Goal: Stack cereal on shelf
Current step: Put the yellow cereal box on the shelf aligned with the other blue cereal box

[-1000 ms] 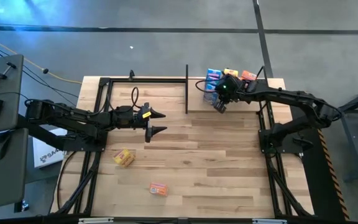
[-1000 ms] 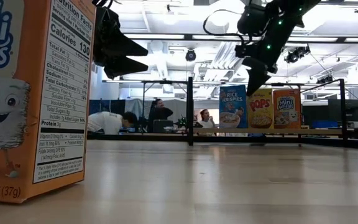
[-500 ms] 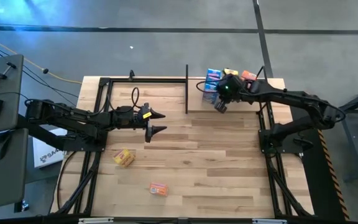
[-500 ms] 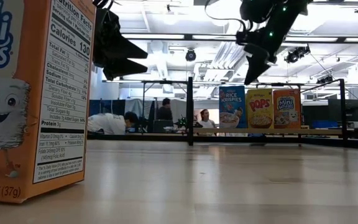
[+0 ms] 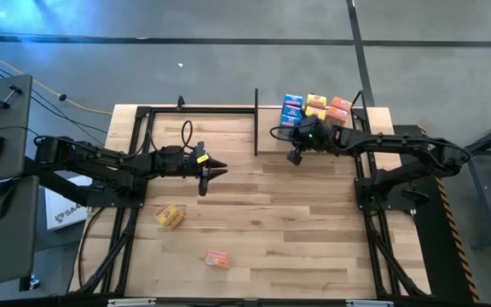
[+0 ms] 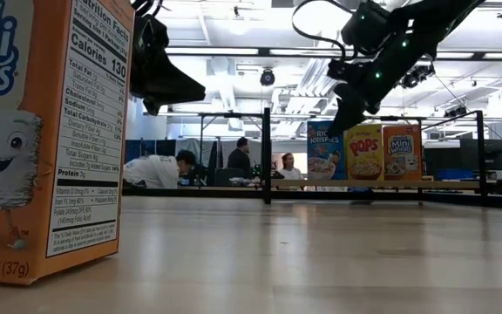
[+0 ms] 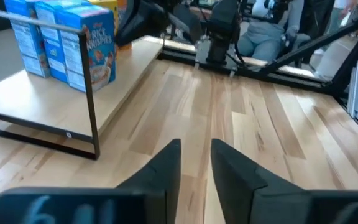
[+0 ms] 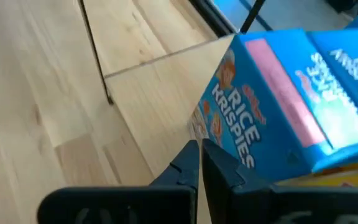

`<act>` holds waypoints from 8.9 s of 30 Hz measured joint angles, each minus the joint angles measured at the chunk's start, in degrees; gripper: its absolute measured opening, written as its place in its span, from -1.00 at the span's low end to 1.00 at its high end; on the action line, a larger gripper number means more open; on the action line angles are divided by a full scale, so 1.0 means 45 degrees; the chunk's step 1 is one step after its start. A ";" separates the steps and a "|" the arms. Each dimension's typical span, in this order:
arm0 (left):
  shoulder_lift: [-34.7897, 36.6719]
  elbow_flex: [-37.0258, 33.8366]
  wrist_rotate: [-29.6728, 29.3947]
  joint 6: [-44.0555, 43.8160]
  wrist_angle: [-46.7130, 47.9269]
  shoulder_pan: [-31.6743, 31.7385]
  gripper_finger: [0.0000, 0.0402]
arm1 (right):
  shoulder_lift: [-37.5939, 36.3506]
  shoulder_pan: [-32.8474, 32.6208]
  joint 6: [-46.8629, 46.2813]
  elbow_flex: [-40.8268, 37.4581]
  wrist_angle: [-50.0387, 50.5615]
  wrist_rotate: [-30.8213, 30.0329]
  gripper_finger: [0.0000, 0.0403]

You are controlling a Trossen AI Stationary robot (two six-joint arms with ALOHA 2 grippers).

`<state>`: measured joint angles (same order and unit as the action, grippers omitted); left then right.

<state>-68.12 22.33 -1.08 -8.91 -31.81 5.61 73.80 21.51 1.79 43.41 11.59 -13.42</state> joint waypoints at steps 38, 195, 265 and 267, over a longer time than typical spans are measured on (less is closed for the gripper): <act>0.0010 0.8971 0.0002 -1.2133 2.2889 -0.5809 0.38 | -0.2181 -0.4961 -0.0069 -0.5948 -1.0794 -0.1008 -1.00; -0.0357 0.3712 0.0467 -0.0677 0.8320 -0.1177 0.60 | -0.2176 -0.4947 -0.0737 -0.5933 -1.0807 -0.0926 -0.84; -0.0860 -0.1919 0.0136 0.1241 -0.4562 0.0287 -0.99 | 0.0044 -0.5957 -0.2319 0.2607 -0.0029 -0.0253 0.48; -0.0860 -0.1919 0.0136 0.1258 -0.4557 0.0282 -0.98 | 0.0044 -0.5957 -0.2403 0.2620 -0.0022 -0.0264 0.48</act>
<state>-71.99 13.69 -0.47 -3.25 -52.31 6.87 74.00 -5.30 -9.03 55.20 11.49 -14.61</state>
